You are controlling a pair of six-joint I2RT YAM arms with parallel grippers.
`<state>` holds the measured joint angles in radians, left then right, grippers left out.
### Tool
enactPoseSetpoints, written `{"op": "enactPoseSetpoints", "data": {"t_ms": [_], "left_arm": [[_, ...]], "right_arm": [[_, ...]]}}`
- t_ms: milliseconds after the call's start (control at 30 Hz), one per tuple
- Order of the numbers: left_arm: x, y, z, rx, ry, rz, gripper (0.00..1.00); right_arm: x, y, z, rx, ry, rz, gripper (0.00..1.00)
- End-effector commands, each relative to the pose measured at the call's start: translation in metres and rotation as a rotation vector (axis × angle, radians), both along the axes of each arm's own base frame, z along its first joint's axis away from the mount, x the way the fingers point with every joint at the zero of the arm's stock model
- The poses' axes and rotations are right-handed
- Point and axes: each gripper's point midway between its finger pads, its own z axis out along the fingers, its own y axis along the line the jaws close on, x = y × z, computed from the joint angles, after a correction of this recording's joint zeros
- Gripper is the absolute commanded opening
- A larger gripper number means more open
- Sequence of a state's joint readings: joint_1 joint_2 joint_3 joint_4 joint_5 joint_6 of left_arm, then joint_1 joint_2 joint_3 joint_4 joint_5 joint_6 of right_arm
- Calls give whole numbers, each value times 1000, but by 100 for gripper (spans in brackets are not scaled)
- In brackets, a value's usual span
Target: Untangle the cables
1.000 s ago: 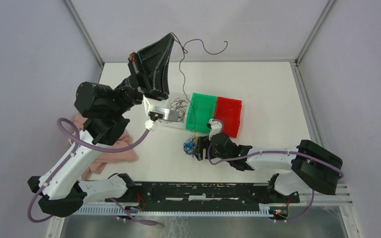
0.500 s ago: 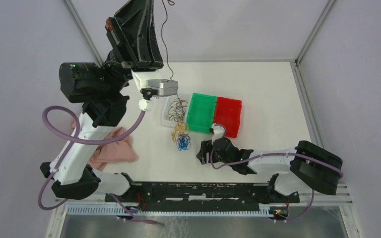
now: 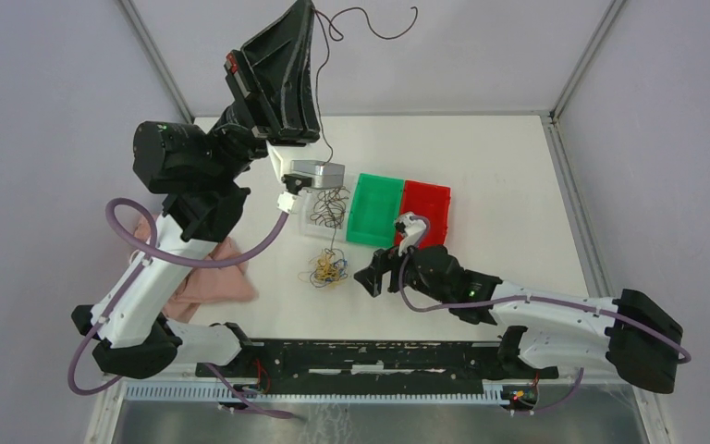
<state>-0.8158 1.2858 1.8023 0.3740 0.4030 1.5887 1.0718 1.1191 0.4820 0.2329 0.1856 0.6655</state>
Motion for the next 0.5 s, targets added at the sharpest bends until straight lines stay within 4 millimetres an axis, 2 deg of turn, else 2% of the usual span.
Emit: {"op": "enactPoseSetpoints", "data": {"t_ms": [0, 133, 233, 367, 467], "left_arm": [[-17, 11, 9, -14, -83, 24, 4], [-19, 9, 8, -5, -91, 22, 4], [-20, 9, 9, -2, -94, 20, 4], [-21, 8, 8, 5, -94, 13, 4], [-23, 8, 10, 6, -101, 9, 4]], "right_arm": [[-5, 35, 85, 142, -182, 157, 90], [-7, 54, 128, 202, -290, 225, 91], [2, 64, 154, 208, -338, 212, 90], [17, 78, 171, 213, -359, 177, 87], [26, 93, 164, 181, -325, 166, 80]]}}
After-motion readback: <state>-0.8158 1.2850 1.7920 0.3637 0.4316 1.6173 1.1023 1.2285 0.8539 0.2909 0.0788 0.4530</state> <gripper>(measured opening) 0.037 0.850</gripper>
